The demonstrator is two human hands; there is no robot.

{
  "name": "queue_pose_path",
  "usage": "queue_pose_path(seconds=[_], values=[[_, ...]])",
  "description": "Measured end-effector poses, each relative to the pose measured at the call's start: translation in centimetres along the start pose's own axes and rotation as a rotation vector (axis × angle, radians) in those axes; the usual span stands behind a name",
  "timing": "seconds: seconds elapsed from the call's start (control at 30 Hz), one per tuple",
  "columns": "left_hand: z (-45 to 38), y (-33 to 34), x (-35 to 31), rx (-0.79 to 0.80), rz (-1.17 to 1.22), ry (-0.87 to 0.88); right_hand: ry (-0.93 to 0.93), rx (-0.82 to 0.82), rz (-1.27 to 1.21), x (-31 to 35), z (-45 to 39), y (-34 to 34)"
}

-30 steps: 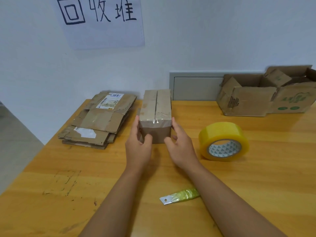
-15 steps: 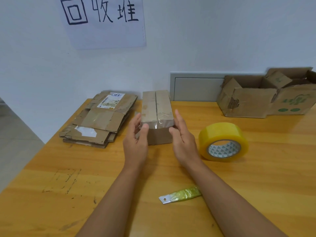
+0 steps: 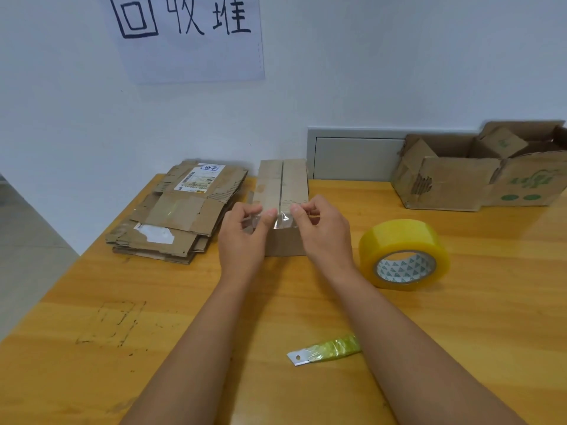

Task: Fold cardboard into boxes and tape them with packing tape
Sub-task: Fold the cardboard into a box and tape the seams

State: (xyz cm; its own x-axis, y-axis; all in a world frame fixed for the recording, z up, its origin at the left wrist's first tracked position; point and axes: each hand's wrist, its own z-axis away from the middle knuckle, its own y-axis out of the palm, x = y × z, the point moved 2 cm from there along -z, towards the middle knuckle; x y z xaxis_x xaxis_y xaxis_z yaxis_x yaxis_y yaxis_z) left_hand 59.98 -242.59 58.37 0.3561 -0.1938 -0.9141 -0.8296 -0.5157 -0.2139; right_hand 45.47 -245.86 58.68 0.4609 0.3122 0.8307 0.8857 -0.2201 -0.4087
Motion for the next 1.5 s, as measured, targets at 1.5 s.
queue_pose_path(seconds=[1.5], values=[[-1.0,-2.2,2.2,0.197,-0.053,0.128,-0.052,0.154,0.035,-0.2,0.6,-2.2]])
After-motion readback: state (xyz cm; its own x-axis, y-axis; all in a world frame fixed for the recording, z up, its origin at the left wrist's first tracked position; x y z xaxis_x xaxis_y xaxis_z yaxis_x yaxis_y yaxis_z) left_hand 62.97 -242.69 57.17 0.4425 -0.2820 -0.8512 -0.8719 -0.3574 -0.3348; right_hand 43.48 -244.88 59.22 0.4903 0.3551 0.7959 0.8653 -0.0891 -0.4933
